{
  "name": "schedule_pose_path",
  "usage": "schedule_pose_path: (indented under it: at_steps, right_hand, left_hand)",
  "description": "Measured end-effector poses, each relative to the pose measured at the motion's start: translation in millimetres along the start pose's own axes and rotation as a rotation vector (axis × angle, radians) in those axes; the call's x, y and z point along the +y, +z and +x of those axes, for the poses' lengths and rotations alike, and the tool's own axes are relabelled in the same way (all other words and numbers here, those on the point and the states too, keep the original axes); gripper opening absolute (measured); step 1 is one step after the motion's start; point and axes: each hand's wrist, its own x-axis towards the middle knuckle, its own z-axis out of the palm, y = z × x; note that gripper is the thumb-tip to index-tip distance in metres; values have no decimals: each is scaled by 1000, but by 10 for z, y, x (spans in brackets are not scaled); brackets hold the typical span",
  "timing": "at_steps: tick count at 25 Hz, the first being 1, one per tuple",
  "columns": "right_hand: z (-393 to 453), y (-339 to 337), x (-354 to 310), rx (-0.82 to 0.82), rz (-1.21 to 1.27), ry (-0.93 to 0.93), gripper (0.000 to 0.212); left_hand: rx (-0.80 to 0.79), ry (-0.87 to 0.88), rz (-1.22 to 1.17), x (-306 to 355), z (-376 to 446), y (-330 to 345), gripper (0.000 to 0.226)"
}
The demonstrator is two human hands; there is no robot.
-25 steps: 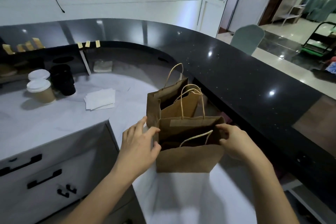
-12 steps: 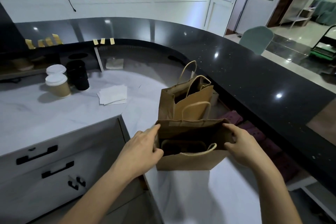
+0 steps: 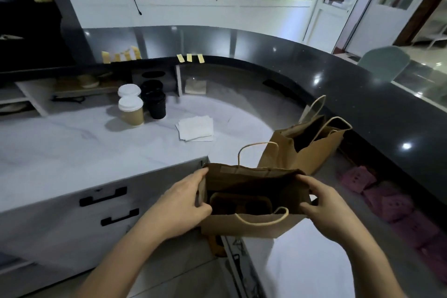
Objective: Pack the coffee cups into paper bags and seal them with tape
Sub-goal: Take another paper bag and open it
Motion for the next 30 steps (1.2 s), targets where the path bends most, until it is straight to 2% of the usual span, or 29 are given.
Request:
schedule_pose_path:
  at_steps: [6, 15, 21, 30]
  right_hand:
    - [309, 726, -871, -75, 6, -89, 69]
    - [690, 1813, -2035, -209, -47, -262, 69]
    - [833, 2365, -2608, -266, -46, -336, 68]
    - [1075, 2751, -3231, -361, -62, -401, 66]
  left_hand:
    - [73, -123, -87, -879, -129, -592, 85]
    - [221, -211, -162, -2021, -542, -1426, 83]
    - [286, -291, -179, -2544, -792, -1741, 83]
    - [364, -349, -253, -2962, -803, -2014, 81]
